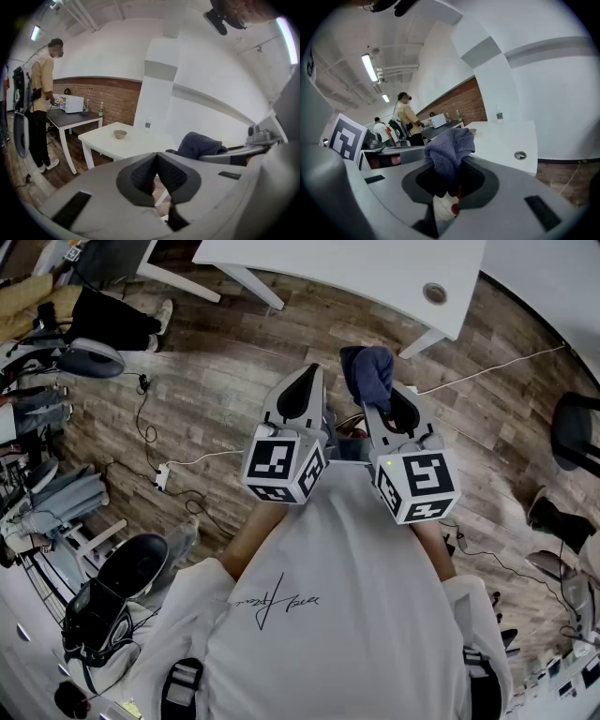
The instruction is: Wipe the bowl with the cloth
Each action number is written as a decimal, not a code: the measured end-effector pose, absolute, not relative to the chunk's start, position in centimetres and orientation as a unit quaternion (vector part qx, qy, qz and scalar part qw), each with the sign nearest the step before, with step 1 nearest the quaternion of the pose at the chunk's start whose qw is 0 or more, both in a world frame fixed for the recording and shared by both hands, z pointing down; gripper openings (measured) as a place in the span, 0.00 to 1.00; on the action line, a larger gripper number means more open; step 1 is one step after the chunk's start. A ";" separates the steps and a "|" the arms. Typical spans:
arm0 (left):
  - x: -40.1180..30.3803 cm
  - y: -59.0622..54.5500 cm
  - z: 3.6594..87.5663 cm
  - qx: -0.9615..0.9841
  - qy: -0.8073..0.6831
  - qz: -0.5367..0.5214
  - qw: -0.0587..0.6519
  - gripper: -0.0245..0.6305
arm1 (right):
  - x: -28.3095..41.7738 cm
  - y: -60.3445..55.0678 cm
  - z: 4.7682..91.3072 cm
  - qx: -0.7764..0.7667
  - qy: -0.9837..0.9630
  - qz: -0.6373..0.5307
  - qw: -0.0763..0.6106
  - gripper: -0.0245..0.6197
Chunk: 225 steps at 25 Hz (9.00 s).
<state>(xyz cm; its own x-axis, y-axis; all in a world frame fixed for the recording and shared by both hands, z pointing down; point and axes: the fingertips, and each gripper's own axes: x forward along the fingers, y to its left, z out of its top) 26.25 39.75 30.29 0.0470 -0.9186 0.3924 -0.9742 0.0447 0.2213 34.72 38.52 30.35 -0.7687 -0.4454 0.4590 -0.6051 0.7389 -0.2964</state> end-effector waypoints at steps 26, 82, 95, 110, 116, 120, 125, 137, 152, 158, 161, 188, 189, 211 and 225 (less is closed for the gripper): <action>8.3 34.5 29.0 0.678 -0.705 0.006 0.208 0.03 | 21.7 30.7 29.1 0.299 -0.910 0.209 0.198 0.16; 0.0 5.9 33.6 0.713 -0.641 0.104 0.264 0.03 | 12.6 4.9 33.6 0.301 -0.891 0.265 0.211 0.16; -2.8 3.2 35.8 0.759 -0.571 0.137 0.282 0.03 | 10.5 5.3 35.0 0.349 -0.860 0.288 0.237 0.16; -5.4 -0.2 37.1 0.806 -0.492 0.172 0.281 0.05 | 7.8 3.1 34.5 0.405 -0.832 0.312 0.214 0.16; -6.0 -1.0 38.9 0.816 -0.463 0.193 0.287 0.05 | 7.8 2.4 35.3 0.435 -0.812 0.320 0.219 0.16; -6.2 -1.8 39.8 0.814 -0.460 0.200 0.294 0.06 | 8.1 2.1 36.0 0.452 -0.800 0.329 0.217 0.16; -5.4 -1.7 41.4 0.814 -0.441 0.218 0.307 0.07 | 9.1 2.2 37.1 0.466 -0.789 0.335 0.219 0.16; -5.6 -5.0 47.1 0.806 -0.414 0.238 0.351 0.11 | 8.8 -0.9 42.9 0.473 -0.764 0.339 0.277 0.16; -3.3 -3.8 46.7 0.804 -0.397 0.241 0.372 0.13 | 9.9 0.6 42.3 0.469 -0.759 0.346 0.289 0.16; -2.1 -3.8 48.4 0.805 -0.387 0.264 0.364 0.13 | 11.2 0.1 43.1 0.482 -0.750 0.346 0.290 0.16; -1.6 -3.7 48.9 0.802 -0.383 0.259 0.378 0.13 | 11.7 0.2 43.5 0.481 -0.751 0.344 0.294 0.16; -0.6 -3.4 50.1 0.792 -0.380 0.260 0.400 0.06 | 11.4 0.8 46.6 0.468 -0.741 0.365 0.314 0.16; -0.6 -3.4 50.1 0.792 -0.381 0.260 0.400 0.05 | 11.4 0.7 46.6 0.468 -0.741 0.365 0.314 0.16; -0.7 -4.0 50.1 0.789 -0.387 0.262 0.398 0.05 | 10.9 1.2 47.4 0.461 -0.737 0.377 0.319 0.16; -1.0 -3.8 50.0 0.789 -0.389 0.266 0.394 0.05 | 10.6 2.7 47.5 0.463 -0.733 0.381 0.321 0.17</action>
<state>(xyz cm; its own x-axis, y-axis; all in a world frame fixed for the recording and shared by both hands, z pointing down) -1.00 -3.77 50.00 0.5553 -0.4046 0.7266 -0.8238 -0.3873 0.4139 10.62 2.70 47.46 -0.3653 -0.4336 0.8238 -0.9233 0.2817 -0.2611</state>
